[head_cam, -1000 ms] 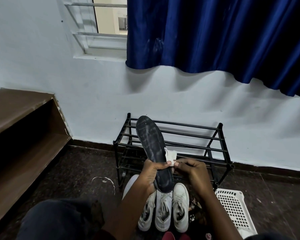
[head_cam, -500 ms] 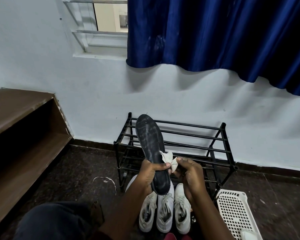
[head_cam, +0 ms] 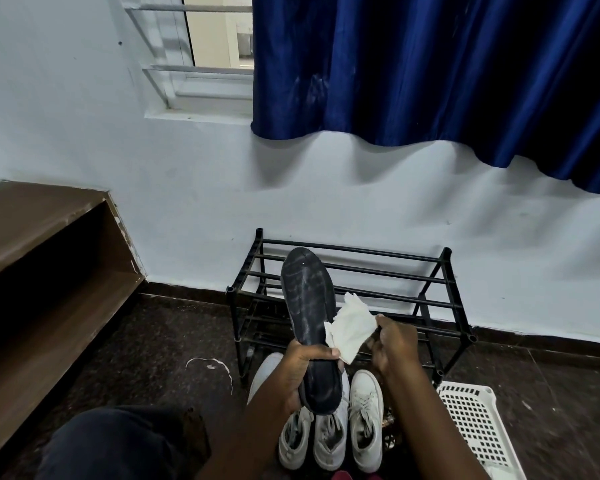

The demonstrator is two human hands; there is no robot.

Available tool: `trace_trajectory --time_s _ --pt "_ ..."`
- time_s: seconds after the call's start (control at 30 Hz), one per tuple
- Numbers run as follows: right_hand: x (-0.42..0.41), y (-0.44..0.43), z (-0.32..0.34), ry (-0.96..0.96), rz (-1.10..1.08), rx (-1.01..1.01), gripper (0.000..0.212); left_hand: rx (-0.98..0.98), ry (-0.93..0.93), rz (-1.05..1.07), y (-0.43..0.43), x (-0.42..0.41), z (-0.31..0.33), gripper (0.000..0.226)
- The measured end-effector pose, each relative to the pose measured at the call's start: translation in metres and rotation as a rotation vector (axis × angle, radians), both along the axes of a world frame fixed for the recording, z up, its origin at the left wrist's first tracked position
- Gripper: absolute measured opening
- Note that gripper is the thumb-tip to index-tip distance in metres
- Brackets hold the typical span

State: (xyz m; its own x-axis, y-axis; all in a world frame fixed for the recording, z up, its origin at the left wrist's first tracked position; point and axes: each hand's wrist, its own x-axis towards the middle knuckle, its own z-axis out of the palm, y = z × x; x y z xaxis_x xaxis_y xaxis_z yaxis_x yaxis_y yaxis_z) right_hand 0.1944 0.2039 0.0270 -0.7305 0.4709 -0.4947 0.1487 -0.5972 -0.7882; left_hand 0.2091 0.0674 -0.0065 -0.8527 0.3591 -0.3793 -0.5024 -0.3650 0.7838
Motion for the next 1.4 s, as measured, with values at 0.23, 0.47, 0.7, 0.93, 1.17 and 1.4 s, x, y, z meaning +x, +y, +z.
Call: trace_trajectory --time_s 0.23,0.47,0.7,0.93,1.17,1.4 --pt "0.007 0.001 0.000 0.033 0.183 0.051 0.024 0.201 -0.147 0.083 -0.011 -0.004 -0.001 0.022" --pt "0.011 0.000 0.014 0.178 0.428 -0.145 0.002 -0.070 0.082 0.100 -0.008 -0.020 0.017 0.043" --pt "0.022 0.006 0.013 0.199 0.573 0.222 0.028 -0.009 0.182 0.105 -0.009 -0.021 0.028 0.043" --pt "0.018 0.013 0.012 0.228 0.591 1.060 0.014 -0.135 0.272 0.205 -0.009 -0.027 0.025 0.044" --pt "0.026 0.010 0.023 0.368 0.517 0.468 0.010 0.209 -0.014 0.147 -0.018 -0.028 0.018 0.045" --pt "0.017 -0.004 0.033 0.194 0.304 0.564 0.002 0.530 -0.146 0.002 -0.022 -0.014 0.014 0.061"
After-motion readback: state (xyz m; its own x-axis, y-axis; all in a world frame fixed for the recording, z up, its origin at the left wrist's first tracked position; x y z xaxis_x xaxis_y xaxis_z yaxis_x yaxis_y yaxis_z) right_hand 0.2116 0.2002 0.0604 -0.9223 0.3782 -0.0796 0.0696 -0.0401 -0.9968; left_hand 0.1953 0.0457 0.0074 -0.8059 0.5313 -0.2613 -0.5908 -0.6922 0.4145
